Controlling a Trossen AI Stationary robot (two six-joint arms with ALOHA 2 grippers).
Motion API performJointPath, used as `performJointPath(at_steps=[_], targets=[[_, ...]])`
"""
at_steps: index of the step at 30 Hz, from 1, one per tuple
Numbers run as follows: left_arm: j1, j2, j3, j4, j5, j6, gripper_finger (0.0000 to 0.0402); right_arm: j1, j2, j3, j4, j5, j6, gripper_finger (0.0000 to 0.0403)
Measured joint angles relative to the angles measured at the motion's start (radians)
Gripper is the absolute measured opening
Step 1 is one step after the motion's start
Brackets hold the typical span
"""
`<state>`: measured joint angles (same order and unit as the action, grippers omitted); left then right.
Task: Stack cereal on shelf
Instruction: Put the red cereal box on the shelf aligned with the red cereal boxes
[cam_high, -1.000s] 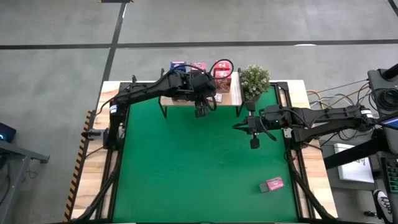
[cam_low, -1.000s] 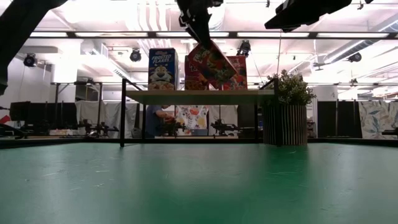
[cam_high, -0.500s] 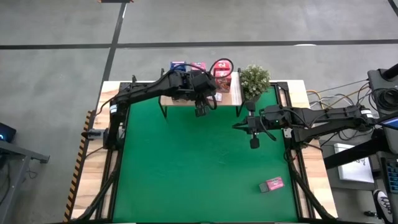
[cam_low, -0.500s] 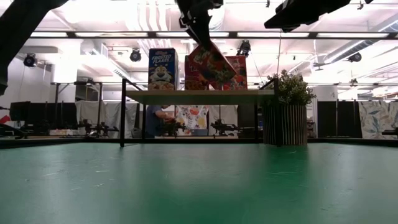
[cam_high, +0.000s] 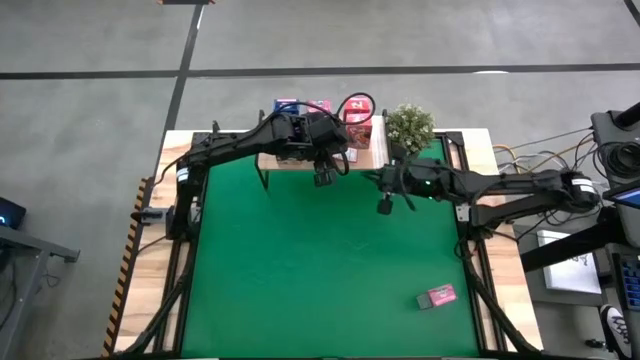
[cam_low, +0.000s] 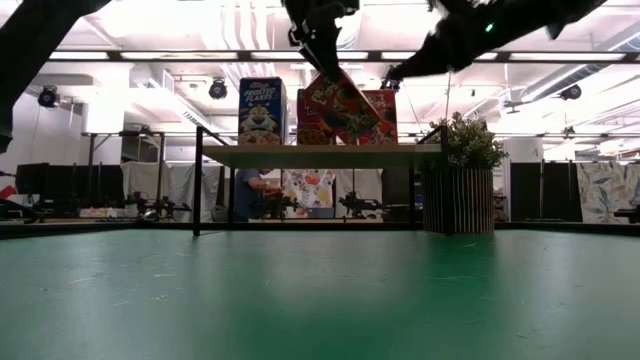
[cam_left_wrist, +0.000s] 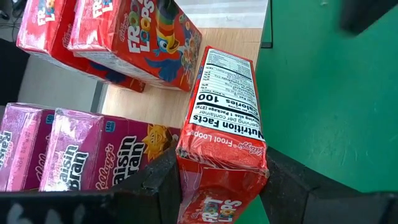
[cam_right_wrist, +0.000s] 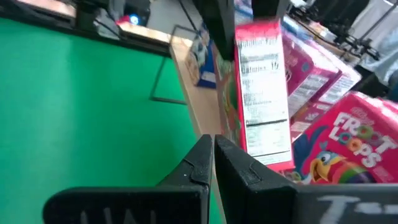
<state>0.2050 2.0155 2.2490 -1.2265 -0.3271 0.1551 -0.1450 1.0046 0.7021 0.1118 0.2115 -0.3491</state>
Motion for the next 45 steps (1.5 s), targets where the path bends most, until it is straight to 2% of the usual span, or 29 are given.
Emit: performJointPath(at_steps=[9,17,22,45], targets=[[0.000,0.000,0.000,0.019,0.001,0.011,0.0158,-0.055,0.178,0.001,0.216,-0.009,-0.088,0.0009],[0.000,0.000,0.000,0.020,0.008,0.001,0.0158,-0.065,0.256,0.003,0.362,0.000,-0.096,0.0009],[0.001,0.000,0.000,0.026,0.039,-0.006,0.0158,-0.080,0.261,0.004,0.375,0.017,-0.071,0.0009],[0.001,0.023,-0.001,0.070,0.047,0.069,0.0158,-0.091,0.261,0.004,0.359,0.026,-0.051,0.0009]])
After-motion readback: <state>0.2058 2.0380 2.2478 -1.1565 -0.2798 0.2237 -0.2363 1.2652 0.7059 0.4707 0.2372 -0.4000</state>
